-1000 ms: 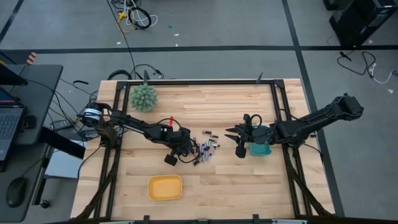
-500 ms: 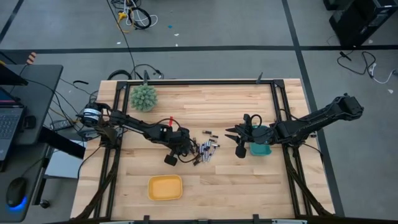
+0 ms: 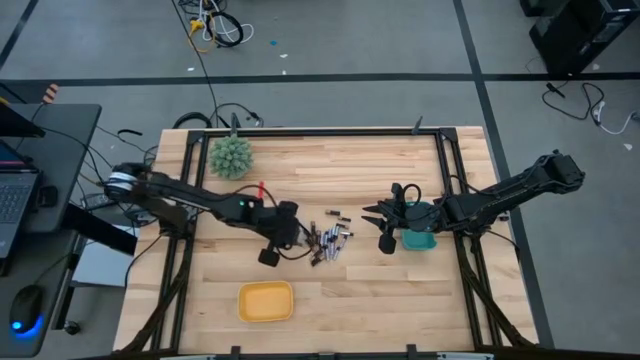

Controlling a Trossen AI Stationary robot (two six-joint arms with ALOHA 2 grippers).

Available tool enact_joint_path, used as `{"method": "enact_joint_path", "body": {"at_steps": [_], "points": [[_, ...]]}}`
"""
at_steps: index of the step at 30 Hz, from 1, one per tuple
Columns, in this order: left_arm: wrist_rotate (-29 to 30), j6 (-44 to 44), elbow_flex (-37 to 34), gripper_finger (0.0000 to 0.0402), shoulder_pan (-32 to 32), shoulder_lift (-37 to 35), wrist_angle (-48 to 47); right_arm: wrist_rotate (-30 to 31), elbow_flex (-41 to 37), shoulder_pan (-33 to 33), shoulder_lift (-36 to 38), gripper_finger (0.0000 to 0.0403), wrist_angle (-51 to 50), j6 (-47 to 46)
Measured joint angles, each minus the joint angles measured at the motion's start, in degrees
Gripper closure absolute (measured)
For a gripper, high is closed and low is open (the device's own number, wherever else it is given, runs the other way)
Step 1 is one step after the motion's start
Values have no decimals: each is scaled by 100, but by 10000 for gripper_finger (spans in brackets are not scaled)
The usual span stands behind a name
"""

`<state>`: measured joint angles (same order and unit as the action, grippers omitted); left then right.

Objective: Sort batteries
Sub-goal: Put the black battery into the yellow bin

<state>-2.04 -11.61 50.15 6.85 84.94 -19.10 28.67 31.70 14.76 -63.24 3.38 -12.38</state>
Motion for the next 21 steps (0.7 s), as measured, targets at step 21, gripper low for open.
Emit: {"method": "enact_joint_path", "body": {"at_steps": [21], "points": [[1003, 3973, 9, 399, 1854, -1451, -2697, 0, 0, 0, 0, 313, 57, 101]]}}
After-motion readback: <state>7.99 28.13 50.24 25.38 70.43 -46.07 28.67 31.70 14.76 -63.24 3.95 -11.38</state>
